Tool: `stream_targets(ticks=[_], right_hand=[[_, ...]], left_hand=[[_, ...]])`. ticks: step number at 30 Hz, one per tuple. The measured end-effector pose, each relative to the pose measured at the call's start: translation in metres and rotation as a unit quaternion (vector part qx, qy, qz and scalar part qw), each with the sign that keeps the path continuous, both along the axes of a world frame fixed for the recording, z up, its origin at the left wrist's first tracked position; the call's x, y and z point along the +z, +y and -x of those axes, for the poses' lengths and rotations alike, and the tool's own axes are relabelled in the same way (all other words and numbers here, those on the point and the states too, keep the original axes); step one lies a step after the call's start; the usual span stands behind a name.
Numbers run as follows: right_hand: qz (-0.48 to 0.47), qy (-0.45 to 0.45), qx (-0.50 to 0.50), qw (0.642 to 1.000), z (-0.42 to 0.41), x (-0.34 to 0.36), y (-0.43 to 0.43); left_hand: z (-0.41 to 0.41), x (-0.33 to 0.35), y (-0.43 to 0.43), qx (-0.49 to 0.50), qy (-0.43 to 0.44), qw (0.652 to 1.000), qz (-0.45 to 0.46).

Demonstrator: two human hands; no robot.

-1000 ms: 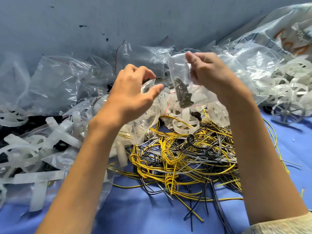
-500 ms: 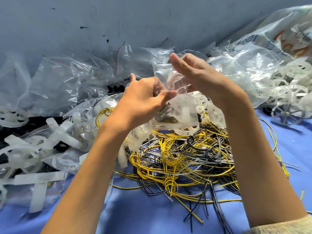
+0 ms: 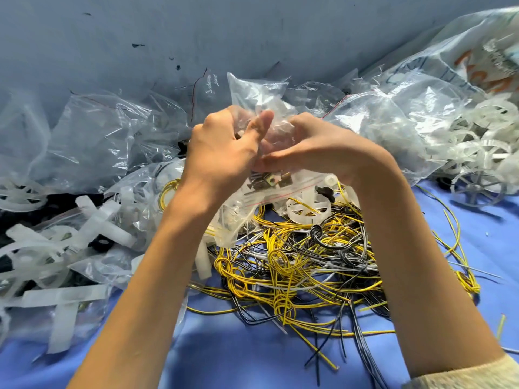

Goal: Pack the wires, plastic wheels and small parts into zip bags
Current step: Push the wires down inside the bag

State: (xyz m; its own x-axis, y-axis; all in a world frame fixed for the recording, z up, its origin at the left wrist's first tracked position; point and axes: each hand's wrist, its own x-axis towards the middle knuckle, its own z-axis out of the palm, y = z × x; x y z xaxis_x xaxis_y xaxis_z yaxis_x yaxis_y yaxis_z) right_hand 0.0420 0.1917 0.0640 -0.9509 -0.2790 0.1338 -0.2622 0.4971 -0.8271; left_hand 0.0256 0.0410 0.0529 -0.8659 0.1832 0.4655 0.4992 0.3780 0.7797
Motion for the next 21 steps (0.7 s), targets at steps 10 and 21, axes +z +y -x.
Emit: stream_targets(ticks=[10,21], right_hand=[[0.097,-0.030,-0.070,0.992,0.004,-0.006,0.015],[0.169,-0.036,-0.020,0.985,0.003,0.000,0.024]], left_hand=[[-0.002,0.002,-0.005,-0.065,0.010,0.985,0.161],[-0.005,0.007,-0.003,-0.030,-0.063,0.995,0.074]])
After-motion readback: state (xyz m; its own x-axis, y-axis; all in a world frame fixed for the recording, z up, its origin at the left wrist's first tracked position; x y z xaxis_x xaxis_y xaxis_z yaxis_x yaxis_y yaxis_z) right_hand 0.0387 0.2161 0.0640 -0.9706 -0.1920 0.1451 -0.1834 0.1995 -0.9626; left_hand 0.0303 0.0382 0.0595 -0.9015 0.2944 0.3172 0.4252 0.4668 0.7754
